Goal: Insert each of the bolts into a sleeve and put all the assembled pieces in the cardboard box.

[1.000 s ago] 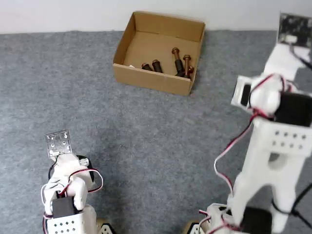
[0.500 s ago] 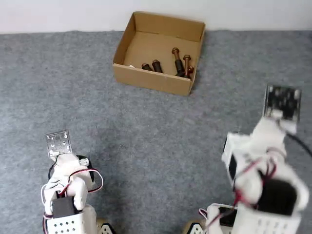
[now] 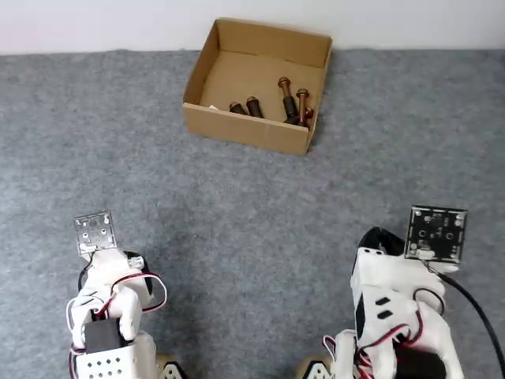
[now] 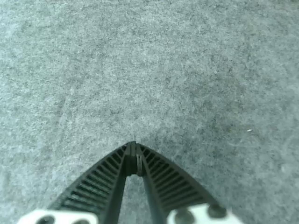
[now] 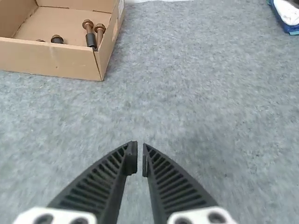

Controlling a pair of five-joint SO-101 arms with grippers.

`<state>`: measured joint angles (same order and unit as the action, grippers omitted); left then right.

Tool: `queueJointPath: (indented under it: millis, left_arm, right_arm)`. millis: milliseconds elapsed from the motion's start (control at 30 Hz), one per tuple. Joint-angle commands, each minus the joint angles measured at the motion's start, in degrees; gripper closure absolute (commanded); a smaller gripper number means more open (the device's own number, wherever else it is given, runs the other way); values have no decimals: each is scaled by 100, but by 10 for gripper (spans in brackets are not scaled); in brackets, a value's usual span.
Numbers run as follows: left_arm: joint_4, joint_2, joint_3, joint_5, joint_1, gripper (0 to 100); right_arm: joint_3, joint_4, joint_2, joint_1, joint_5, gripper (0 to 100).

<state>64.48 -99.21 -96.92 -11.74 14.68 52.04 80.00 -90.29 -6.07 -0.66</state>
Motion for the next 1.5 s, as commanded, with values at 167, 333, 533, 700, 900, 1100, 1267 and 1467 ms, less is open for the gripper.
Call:
queueJointPath:
  millis: [167, 333, 533, 700, 900, 1100, 1267, 1467]
  left_arm:
    - [53, -53, 22, 35, 9, 994]
    - [53, -53, 22, 35, 9, 994]
    - [53, -53, 22, 35, 9, 994]
    - [53, -53, 22, 35, 9, 994]
    - [53, -53, 22, 35, 9, 994]
    - [53, -53, 22, 35, 9, 994]
    - [53, -53, 22, 35, 9, 994]
    - [53, -53, 22, 44, 9, 994]
  right_arm:
    - [800, -690, -31, -66, -53, 990]
    - [1336, -848, -31, -66, -53, 990]
    - [1644, -796, -40, -66, -53, 990]
    - [2163, -822, -365, -57, -53, 990]
    - [2752, -734, -1429, -48, -105, 990]
    - [3200, -822, -1376, -31, -53, 990]
    - [4026, -1042, -1367, -66, -88, 990]
    - [4440, -1262, -1367, -22, -53, 990]
